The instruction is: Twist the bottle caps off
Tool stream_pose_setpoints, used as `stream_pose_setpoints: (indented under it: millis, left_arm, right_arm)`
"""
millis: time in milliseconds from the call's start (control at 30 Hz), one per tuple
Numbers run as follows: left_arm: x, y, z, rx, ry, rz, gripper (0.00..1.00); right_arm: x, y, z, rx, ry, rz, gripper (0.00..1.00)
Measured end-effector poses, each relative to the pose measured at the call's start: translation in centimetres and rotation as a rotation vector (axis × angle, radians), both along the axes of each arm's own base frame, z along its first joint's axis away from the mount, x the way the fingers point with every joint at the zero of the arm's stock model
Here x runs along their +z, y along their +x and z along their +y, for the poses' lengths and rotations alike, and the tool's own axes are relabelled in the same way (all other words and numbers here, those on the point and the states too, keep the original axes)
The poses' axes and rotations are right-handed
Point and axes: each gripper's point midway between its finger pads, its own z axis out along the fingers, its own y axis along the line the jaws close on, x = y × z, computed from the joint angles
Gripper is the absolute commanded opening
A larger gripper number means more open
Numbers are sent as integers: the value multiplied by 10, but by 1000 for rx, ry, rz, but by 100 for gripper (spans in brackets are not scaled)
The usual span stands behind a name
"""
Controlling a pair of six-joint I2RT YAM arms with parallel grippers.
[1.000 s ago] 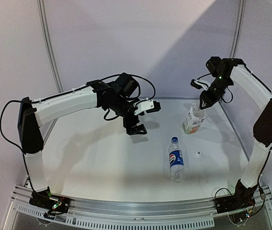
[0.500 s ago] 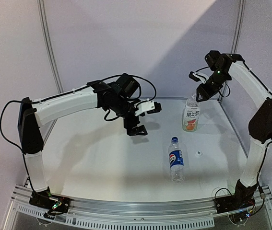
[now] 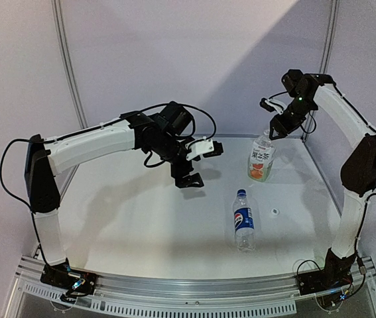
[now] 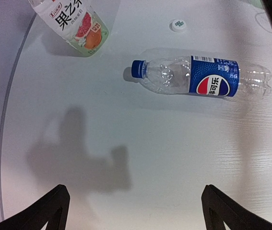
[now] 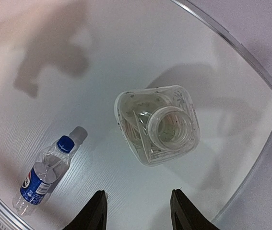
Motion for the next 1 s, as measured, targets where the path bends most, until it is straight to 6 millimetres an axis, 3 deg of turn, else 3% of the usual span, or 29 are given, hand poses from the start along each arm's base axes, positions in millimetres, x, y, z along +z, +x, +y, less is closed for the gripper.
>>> stream_pose_setpoints:
  millis: [133, 333, 400, 433, 467, 567, 700, 767, 900, 1000]
  left_arm:
    - [0, 1, 0, 3, 2, -2, 99]
    - [0, 6, 3, 37, 9, -16, 99]
    - [0, 9, 3, 52, 11, -24, 99]
    - [0, 10, 3, 60, 10, -26, 99]
    - [-1, 11, 4, 69, 10, -26, 99]
    - [-6, 13, 6, 91, 17, -23, 99]
    - [-14, 14, 9, 134, 15, 6, 99]
    - [-16, 15, 9, 167, 4, 27, 98]
    - [-8, 18, 0, 242, -39, 40, 98]
    - [3, 19, -24, 283, -102, 50, 98]
  right_arm:
    - [2, 0, 1, 2, 5, -5, 47]
    - [3, -1, 4, 12, 23, -1, 55]
    - [5, -3, 8, 23, 44, 1, 69]
    - [7, -7, 10, 37, 60, 3, 90]
    - [9, -12, 14, 56, 82, 8, 96]
    - [18, -37, 27, 146, 169, 14, 99]
    - [4, -110, 29, 218, 260, 111, 99]
    - [-2, -134, 25, 210, 283, 127, 99]
    - [-11, -138, 23, 135, 314, 99, 99]
    - [-17, -131, 23, 90, 326, 76, 99]
